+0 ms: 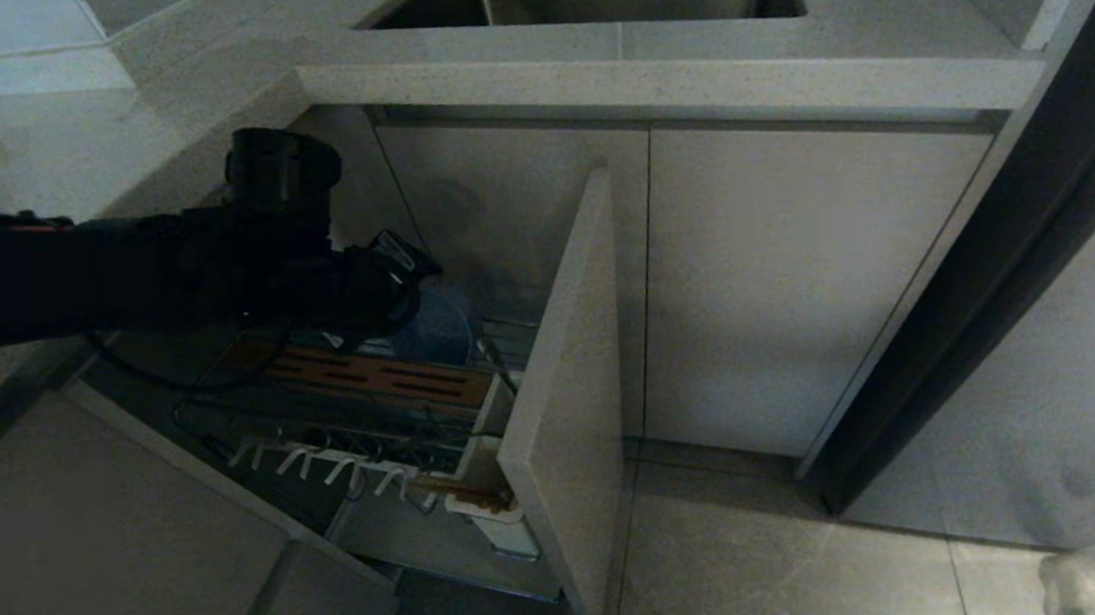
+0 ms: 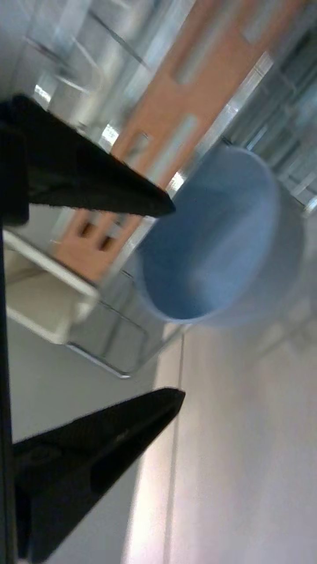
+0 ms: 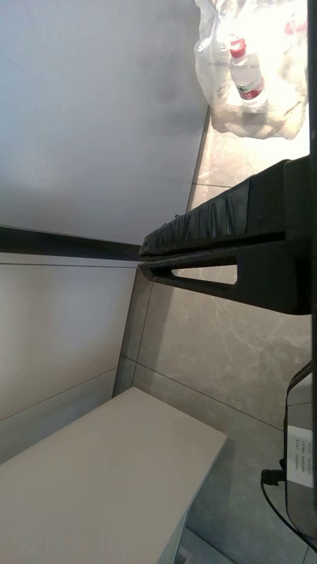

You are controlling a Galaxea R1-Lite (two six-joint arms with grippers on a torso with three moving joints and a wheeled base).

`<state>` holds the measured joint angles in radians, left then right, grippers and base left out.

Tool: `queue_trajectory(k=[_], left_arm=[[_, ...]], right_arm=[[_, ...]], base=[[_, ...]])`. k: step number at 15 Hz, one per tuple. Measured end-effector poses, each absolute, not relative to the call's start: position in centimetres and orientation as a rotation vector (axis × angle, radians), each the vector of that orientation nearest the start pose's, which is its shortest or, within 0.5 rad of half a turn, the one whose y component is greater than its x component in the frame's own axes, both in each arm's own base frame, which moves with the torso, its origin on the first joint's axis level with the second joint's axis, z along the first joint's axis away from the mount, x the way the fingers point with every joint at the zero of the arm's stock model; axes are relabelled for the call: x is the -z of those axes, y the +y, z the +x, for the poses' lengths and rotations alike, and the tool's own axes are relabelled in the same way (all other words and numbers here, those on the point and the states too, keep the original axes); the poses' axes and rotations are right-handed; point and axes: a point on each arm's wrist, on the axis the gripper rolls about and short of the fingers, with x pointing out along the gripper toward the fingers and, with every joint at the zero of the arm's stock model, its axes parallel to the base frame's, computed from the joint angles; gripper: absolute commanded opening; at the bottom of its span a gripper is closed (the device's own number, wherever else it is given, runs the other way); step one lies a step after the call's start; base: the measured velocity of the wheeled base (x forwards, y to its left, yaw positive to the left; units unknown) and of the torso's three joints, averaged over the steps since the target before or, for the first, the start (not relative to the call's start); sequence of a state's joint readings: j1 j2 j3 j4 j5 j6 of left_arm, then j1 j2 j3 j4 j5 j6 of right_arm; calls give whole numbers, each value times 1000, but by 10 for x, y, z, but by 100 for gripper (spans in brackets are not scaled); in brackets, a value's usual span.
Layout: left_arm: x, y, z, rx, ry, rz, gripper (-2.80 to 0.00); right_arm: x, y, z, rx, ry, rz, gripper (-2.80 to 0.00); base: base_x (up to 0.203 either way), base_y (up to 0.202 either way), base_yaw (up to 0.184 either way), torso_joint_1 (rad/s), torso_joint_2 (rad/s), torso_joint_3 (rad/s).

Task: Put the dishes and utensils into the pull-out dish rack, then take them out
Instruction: Take the bowl out of the cupboard

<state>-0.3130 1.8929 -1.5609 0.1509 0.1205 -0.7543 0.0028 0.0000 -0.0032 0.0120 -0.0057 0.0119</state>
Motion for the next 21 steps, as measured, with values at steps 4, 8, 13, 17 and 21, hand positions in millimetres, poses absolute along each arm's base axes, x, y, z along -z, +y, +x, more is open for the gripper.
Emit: queue_trajectory(k=[4, 8, 13, 17, 21], left_arm=[[-240, -110, 388, 28, 533, -655, 0], [-231, -112, 407, 85, 554, -673, 0], [-223, -116, 423, 94, 550, -672, 0], [-217, -116, 427, 87, 558, -667, -280], [-217, -116, 427, 86, 558, -667, -280]], right_arm=[[-75, 0, -23, 2, 9, 12, -280], [-75, 0, -23, 2, 9, 12, -280], [-75, 0, -23, 2, 9, 12, -280], [-75, 0, -23, 2, 9, 11, -280], [-75, 0, -23, 3, 9, 12, -280]], base=[[0, 0, 0, 0, 0, 0], [0, 0, 0, 0, 0, 0], [0, 0, 0, 0, 0, 0], [0, 0, 0, 0, 0, 0], [0, 0, 0, 0, 0, 0]])
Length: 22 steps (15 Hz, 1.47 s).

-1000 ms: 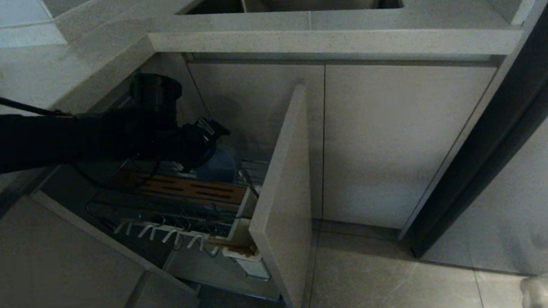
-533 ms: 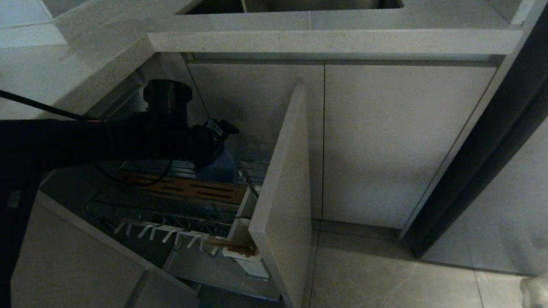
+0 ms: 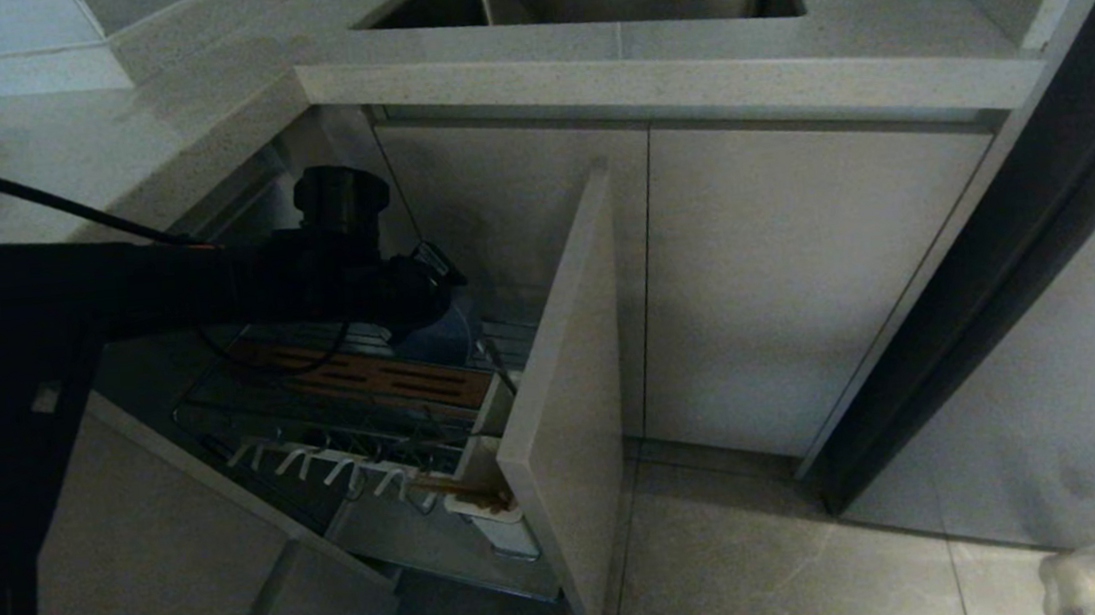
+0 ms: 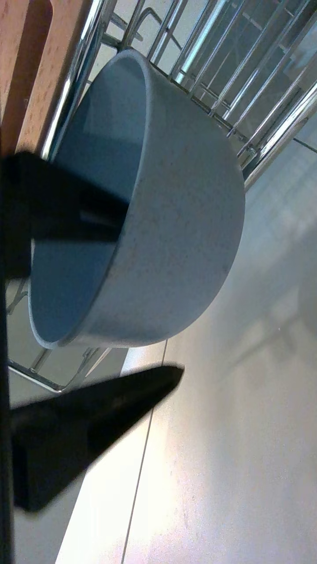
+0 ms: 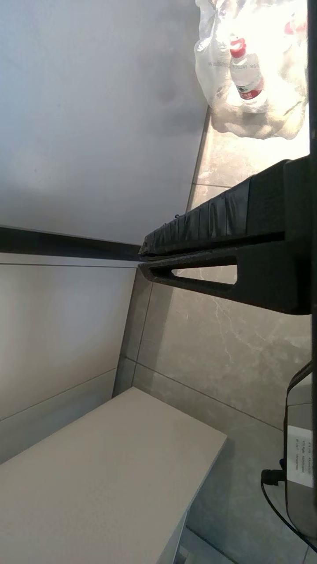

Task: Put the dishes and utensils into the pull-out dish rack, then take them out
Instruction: Take the bowl out of the cupboard

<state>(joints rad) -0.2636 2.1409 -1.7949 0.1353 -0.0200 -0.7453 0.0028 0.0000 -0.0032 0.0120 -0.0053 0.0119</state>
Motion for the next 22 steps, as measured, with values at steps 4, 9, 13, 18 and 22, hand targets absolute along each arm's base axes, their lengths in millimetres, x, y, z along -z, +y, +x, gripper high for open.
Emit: queue_trajectory(k=[4, 9, 13, 18, 22], left_arm=[[-219, -116, 426, 91, 556, -667, -280], [-221, -116, 424, 89, 552, -668, -280], [-237, -113, 414, 99, 521, -682, -280], [-277, -109, 382, 137, 442, -698, -280], [-303, -110, 353, 181, 399, -702, -280]], right_arm=[[-75, 0, -23, 2, 9, 12, -280], [-75, 0, -23, 3, 9, 12, -280], [-75, 0, -23, 2, 9, 12, -280], [-75, 0, -23, 3, 9, 12, -280], [-75, 0, -23, 2, 9, 12, -280]], base=[[0, 0, 0, 0, 0, 0], [0, 0, 0, 0, 0, 0], [0, 0, 0, 0, 0, 0], [0, 0, 0, 0, 0, 0], [0, 0, 0, 0, 0, 0]])
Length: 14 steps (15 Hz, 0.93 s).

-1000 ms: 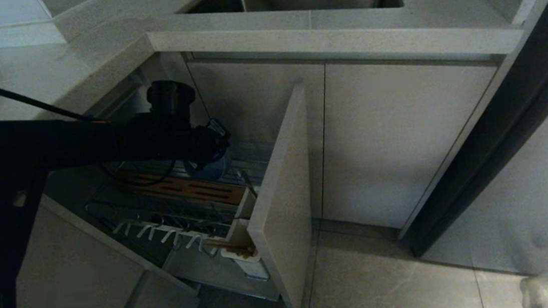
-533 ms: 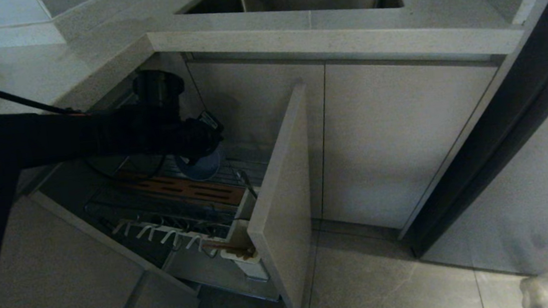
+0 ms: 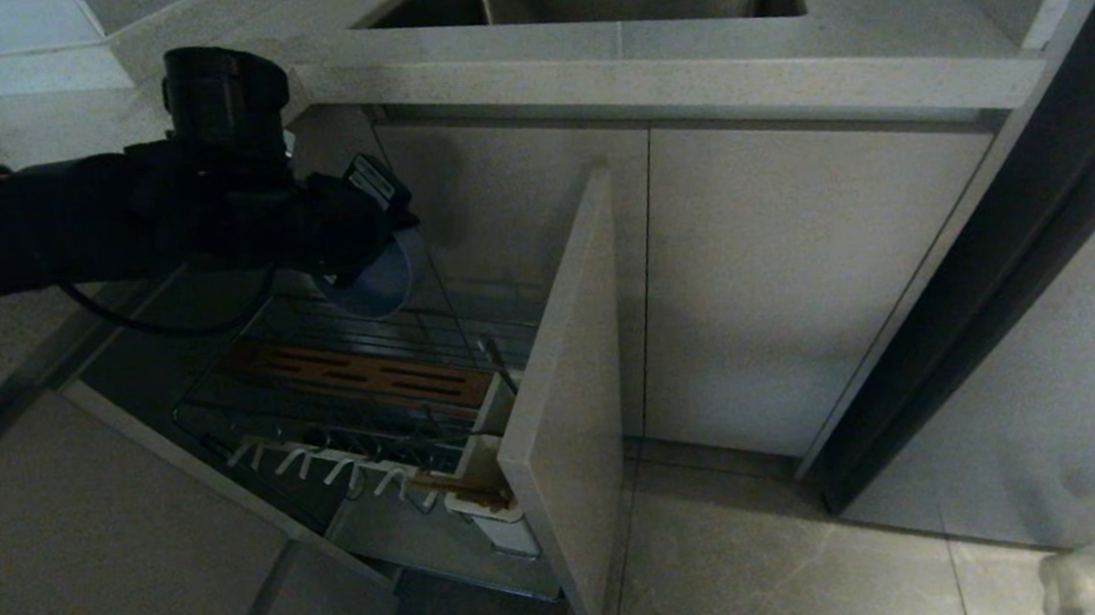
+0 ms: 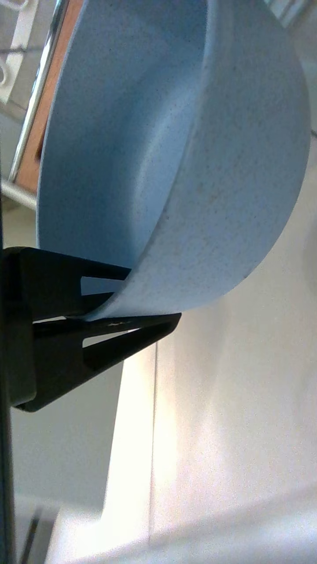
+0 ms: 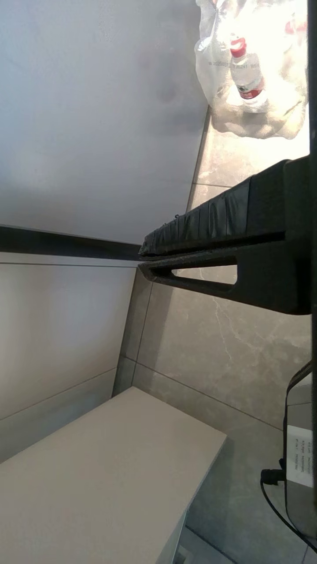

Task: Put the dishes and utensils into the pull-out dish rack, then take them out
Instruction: Take the bowl out of the cupboard

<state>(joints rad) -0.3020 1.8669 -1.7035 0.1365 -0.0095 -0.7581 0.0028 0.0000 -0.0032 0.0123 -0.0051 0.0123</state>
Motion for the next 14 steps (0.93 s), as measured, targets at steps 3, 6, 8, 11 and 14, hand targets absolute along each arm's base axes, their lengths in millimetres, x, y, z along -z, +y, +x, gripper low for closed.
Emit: queue_trajectory(k=[3, 6, 8, 11, 14], left_arm=[[-324, -117, 320, 243, 373, -703, -280], [-347, -122, 271, 336, 338, -699, -280], [-365, -121, 231, 393, 288, -687, -280], [-395, -104, 168, 430, 135, -587, -280], [-417, -74, 120, 336, -60, -400, -280]], right_arm=[[-75, 0, -23, 2, 9, 12, -280], [-75, 0, -23, 3, 9, 11, -280], [-75, 0, -23, 2, 9, 12, -280], [-75, 0, -23, 2, 9, 12, -280], [-75, 0, -23, 3, 9, 12, -280]], base=[[0, 0, 0, 0, 0, 0], [0, 0, 0, 0, 0, 0], [0, 0, 0, 0, 0, 0], [0, 0, 0, 0, 0, 0], [0, 0, 0, 0, 0, 0]])
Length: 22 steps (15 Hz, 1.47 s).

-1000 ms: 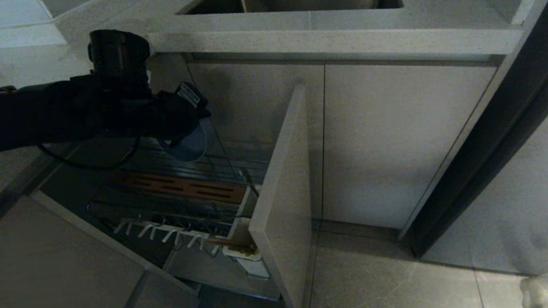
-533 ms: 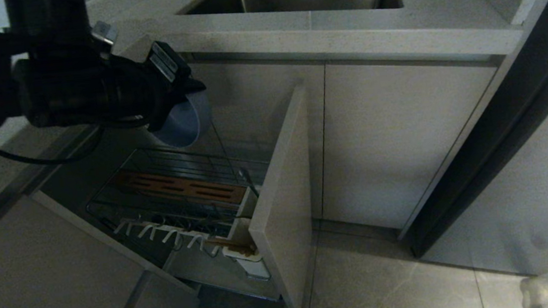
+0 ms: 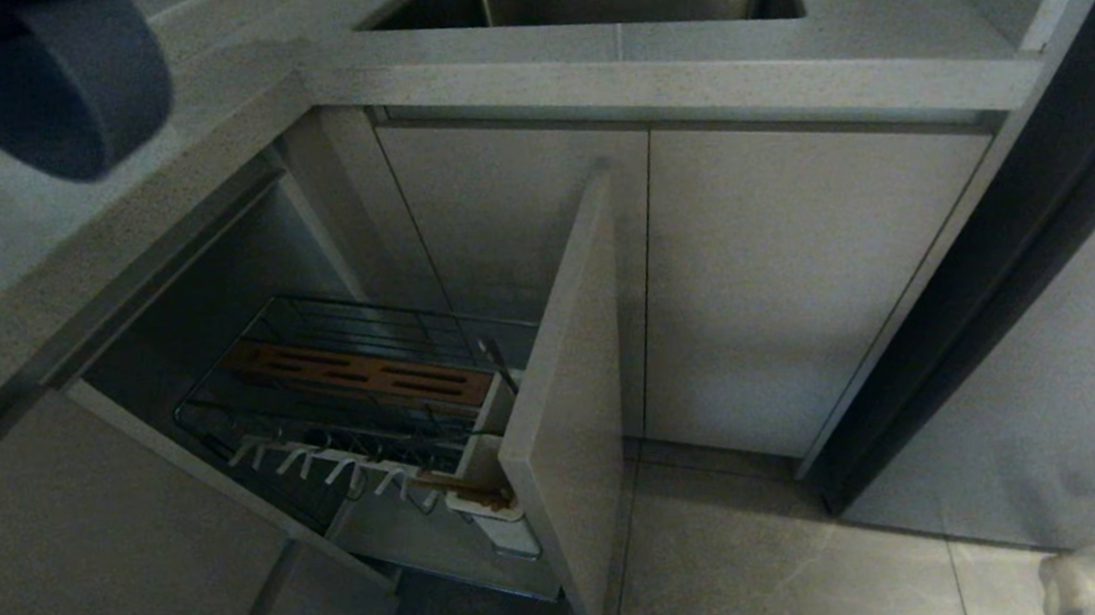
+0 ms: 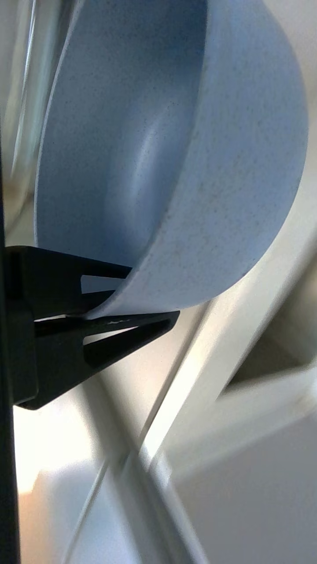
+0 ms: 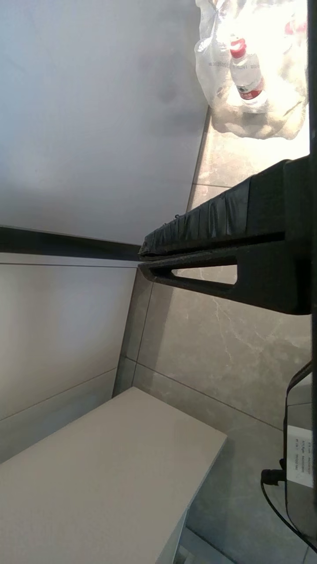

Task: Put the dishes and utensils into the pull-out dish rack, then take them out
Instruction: Take the bowl out of the cupboard

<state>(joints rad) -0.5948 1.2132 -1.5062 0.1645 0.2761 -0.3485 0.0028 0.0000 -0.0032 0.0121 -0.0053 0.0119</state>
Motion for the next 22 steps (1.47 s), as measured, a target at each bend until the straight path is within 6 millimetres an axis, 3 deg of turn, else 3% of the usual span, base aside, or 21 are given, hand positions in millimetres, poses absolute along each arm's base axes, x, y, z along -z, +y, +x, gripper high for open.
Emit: queue_trajectory(k=[3, 6, 10, 13, 15, 19, 22], left_arm=[[-429, -40, 91, 111, -198, -202, -280], [-432, -13, 75, -154, -236, -58, -280], [-437, 13, 62, -486, -160, 50, -280], [-448, 24, 57, -580, -54, 89, -280], [-446, 34, 71, -605, 82, 92, -280], [-418, 58, 110, -580, 406, 42, -280], [-404, 70, 134, -540, 517, 10, -280]], right_arm=[[-75, 0, -23, 3, 9, 12, -280], [-75, 0, -23, 2, 9, 12, -280], [-75, 0, -23, 3, 9, 11, -280], [-75, 0, -23, 3, 9, 11, -280], [-75, 0, -23, 3, 9, 12, -280], [-75, 0, -23, 3, 9, 12, -280], [-75, 0, -23, 3, 9, 12, -280]], base=[[0, 0, 0, 0, 0, 0], [0, 0, 0, 0, 0, 0], [0, 0, 0, 0, 0, 0], [0, 0, 0, 0, 0, 0], [0, 0, 0, 0, 0, 0], [0, 0, 0, 0, 0, 0], [0, 0, 0, 0, 0, 0]])
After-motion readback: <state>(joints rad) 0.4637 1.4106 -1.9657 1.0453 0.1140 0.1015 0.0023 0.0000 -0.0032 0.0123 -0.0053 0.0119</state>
